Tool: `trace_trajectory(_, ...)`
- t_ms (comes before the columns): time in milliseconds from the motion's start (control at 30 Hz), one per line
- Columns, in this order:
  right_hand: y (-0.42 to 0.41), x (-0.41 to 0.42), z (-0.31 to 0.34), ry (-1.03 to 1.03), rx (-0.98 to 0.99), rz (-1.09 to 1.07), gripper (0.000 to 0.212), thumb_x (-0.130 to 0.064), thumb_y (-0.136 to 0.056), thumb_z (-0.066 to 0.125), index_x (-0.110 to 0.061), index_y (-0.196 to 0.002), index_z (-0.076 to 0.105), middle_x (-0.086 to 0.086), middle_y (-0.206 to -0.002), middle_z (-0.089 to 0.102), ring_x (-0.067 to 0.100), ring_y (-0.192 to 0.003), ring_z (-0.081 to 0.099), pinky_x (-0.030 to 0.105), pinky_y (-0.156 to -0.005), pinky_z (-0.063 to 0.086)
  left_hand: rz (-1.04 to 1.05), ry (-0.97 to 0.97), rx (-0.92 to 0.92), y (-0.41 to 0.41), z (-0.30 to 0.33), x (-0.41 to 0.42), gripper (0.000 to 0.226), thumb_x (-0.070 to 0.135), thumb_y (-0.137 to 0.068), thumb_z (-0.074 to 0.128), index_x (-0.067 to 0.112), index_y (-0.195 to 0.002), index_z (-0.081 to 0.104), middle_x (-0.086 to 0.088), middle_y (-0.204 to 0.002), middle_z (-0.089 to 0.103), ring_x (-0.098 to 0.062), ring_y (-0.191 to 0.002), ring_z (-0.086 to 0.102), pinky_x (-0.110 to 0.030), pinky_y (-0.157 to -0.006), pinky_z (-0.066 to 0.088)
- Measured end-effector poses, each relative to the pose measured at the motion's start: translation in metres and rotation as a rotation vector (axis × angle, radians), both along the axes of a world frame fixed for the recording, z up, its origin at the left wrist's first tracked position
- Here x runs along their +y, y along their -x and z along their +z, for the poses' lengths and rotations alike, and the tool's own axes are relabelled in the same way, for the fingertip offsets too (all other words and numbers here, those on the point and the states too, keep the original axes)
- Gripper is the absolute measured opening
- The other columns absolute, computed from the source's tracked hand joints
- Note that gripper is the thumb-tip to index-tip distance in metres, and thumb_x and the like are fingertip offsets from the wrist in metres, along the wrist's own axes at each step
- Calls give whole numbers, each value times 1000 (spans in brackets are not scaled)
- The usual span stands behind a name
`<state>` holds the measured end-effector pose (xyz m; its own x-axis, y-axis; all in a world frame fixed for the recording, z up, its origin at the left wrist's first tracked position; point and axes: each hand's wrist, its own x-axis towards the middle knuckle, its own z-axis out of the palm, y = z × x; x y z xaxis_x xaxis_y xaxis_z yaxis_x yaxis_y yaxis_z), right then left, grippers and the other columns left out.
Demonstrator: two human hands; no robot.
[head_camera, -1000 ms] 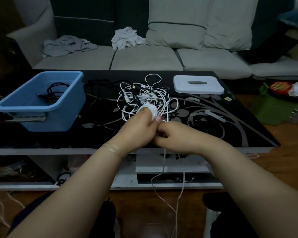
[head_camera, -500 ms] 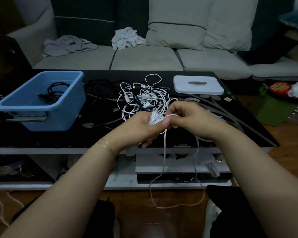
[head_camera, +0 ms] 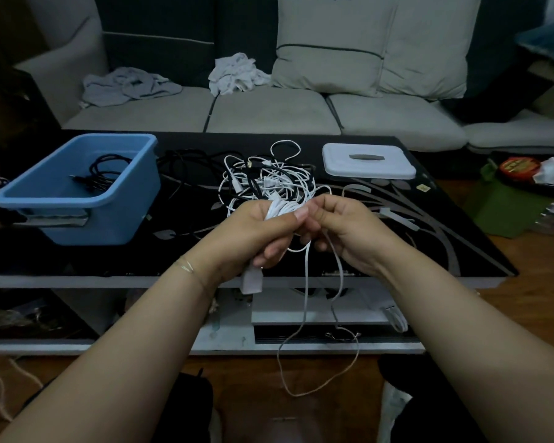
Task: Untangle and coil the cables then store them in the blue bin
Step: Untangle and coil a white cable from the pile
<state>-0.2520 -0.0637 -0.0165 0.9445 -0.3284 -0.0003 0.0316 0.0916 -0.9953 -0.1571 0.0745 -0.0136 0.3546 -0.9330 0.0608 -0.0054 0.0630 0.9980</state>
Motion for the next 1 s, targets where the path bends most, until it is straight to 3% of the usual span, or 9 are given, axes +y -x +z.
trace_trajectory(67, 0, 2, 0, -77, 7, -18, 10, -15, -92, 53, -11, -83, 56, -2, -60, 64, 9, -51, 60, 15, -43, 36, -22, 25, 78, 0, -1, 0, 48, 29, -90, 54, -16, -105, 59, 3, -36, 34, -7, -28, 23, -14, -35, 21)
trace_trajectory(167, -3, 7, -1, -149, 10, -73, 8, -17, -79, 64, -17, -78, 57, -4, -55, 60, 7, -47, 56, 15, -41, 33, -85, 125, 185, 3, -2, 0, 26, 20, -94, 51, 8, -99, 74, 2, -42, 46, -2, -29, 26, -13, -37, 24)
trace_trajectory(267, -8, 9, -5, -115, 8, -127, 13, -8, -89, 58, -20, -85, 60, -6, -56, 57, 5, -46, 51, 16, -43, 32, -101, 190, 270, 4, -1, -1, 29, 17, -92, 48, 5, -107, 69, -16, -74, 65, 1, -32, 30, -14, -40, 30)
trace_trajectory(401, -11, 20, -11, 229, 53, -122, 17, -19, -100, 46, -22, -108, 62, -1, -56, 55, 10, -46, 46, 23, -44, 36, -15, 291, 378, 4, 5, -3, 37, 15, -91, 47, -5, -121, 54, -7, -110, 71, -1, -38, 35, -21, -46, 40)
trace_trajectory(534, -11, 27, -14, 543, 156, -4, 27, -21, -102, 42, -31, -126, 49, -4, -56, 58, 7, -42, 48, 23, -50, 40, 135, 241, 291, -1, 5, -2, 40, 17, -95, 45, -5, -129, 49, -2, -90, 73, -16, -61, 49, -34, -51, 47)
trace_trajectory(601, -9, 27, -17, 736, 216, 47, 24, -22, -100, 44, -27, -122, 51, -6, -61, 62, -1, -44, 49, 22, -55, 40, 269, 228, 291, -5, 5, -3, 31, 12, -98, 44, -3, -124, 49, -6, -106, 73, -20, -73, 56, -30, -52, 50)
trace_trajectory(701, -10, 29, -23, 958, 243, 40, 21, -25, -97, 46, -29, -117, 54, -7, -67, 66, -3, -54, 53, 25, -60, 41, 382, 193, 249, -8, 4, -5, 16, 10, -99, 46, 9, -110, 57, -8, -118, 68, -6, -60, 65, -17, -52, 49)
trace_trajectory(868, -13, 30, -24, 1077, 277, 46, 14, -27, -97, 44, -25, -106, 55, 0, -83, 68, 23, -86, 62, 35, -77, 50, 451, 114, 84, -2, -2, -12, 24, 12, -98, 53, 6, -121, 52, -8, -114, 65, -15, -72, 72, -23, -65, 56)
trace_trajectory(1002, -17, 29, -22, 942, 260, 80, 22, -27, -96, 49, -24, -75, 52, -5, -56, 63, 5, -57, 60, 32, -70, 53, 470, 127, 26, -1, -2, -14, 10, 13, -100, 49, 15, -110, 49, -5, -112, 62, -13, -72, 72, -24, -64, 57)
